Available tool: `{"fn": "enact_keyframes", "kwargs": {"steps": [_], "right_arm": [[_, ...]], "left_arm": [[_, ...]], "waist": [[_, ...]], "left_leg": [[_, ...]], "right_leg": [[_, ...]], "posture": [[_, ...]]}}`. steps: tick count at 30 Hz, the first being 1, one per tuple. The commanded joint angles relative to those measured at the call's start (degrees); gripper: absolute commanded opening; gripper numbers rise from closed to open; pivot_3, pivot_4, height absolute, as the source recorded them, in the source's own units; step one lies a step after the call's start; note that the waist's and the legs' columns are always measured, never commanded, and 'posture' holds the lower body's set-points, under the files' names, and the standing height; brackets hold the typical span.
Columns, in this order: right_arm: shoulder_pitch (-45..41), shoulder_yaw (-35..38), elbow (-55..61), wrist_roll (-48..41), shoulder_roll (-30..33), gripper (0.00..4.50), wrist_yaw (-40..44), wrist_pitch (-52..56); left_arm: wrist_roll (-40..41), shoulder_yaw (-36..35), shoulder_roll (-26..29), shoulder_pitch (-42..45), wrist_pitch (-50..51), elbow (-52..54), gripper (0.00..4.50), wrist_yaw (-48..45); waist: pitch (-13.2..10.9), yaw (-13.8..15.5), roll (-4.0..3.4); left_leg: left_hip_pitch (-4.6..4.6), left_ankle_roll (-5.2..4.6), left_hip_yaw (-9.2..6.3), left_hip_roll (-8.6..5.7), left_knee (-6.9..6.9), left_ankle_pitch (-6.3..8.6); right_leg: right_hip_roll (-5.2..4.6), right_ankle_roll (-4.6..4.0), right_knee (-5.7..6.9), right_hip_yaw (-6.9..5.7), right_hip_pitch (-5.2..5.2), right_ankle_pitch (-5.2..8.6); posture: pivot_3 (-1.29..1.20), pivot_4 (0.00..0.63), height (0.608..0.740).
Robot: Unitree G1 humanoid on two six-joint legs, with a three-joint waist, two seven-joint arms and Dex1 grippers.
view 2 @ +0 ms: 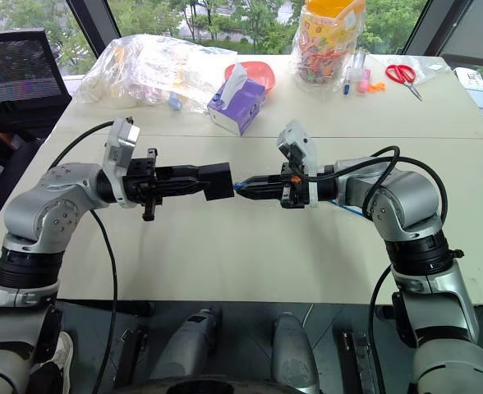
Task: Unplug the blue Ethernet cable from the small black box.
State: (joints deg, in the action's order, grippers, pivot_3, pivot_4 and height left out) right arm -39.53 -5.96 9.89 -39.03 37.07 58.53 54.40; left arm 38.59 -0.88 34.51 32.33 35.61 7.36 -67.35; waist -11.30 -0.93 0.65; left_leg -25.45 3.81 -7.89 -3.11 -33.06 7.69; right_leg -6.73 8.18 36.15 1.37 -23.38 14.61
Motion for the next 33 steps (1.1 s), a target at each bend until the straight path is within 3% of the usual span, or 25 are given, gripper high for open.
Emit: {"fn": "enact_keyframes", "kwargs": {"steps": [1,15,18,22,33], "right_arm": [[-1.7,0.9,1.4,-0.4,-0.2,0.05,0.0,-0.6],[-1.5,1.5,2.9,-2.0,-0.4,0.05,0.4,0.5],[-1.5,1.4,2.9,-1.8,-0.5,1.14,0.2,0.2],[-1.4,1.1,3.1,-1.6,-0.4,3.12,0.2,0.0],[-2.0,0.9,2.5,-1.5,-0.1,3.12,1.4,-0.4]], "left_arm": [[-0.2,0.1,0.6,0.2,-1.2,1.2,0.44,-0.7],[0.5,0.0,0.3,0.4,0.3,2.6,0.44,-0.1],[0.9,-0.1,0.0,0.8,0.7,2.7,0.44,0.3],[1.5,-0.3,-0.3,1.0,1.6,3.2,0.44,0.6],[2.0,-0.4,-0.2,0.9,2.3,3.8,0.44,1.1]], "waist": [[0.0,0.0,0.00],[0.0,0.0,0.00],[0.0,0.0,0.00],[0.0,0.0,0.00],[0.0,0.0,0.00]], "left_leg": [[0.00,0.00,0.00,0.00,0.00,0.00],[0.00,0.00,0.00,0.00,0.00,0.00],[0.00,0.00,0.00,0.00,0.00,0.00],[0.00,0.00,0.00,0.00,0.00,0.00],[0.00,0.00,0.00,0.00,0.00,0.00]], "right_leg": [[0.00,0.00,0.00,0.00,0.00,0.00],[0.00,0.00,0.00,0.00,0.00,0.00],[0.00,0.00,0.00,0.00,0.00,0.00],[0.00,0.00,0.00,0.00,0.00,0.00],[0.00,0.00,0.00,0.00,0.00,0.00]], "posture": [[0.00,0.150,0.728],[0.00,0.150,0.728],[0.00,0.150,0.728],[0.00,0.150,0.728],[0.00,0.150,0.728]]}}
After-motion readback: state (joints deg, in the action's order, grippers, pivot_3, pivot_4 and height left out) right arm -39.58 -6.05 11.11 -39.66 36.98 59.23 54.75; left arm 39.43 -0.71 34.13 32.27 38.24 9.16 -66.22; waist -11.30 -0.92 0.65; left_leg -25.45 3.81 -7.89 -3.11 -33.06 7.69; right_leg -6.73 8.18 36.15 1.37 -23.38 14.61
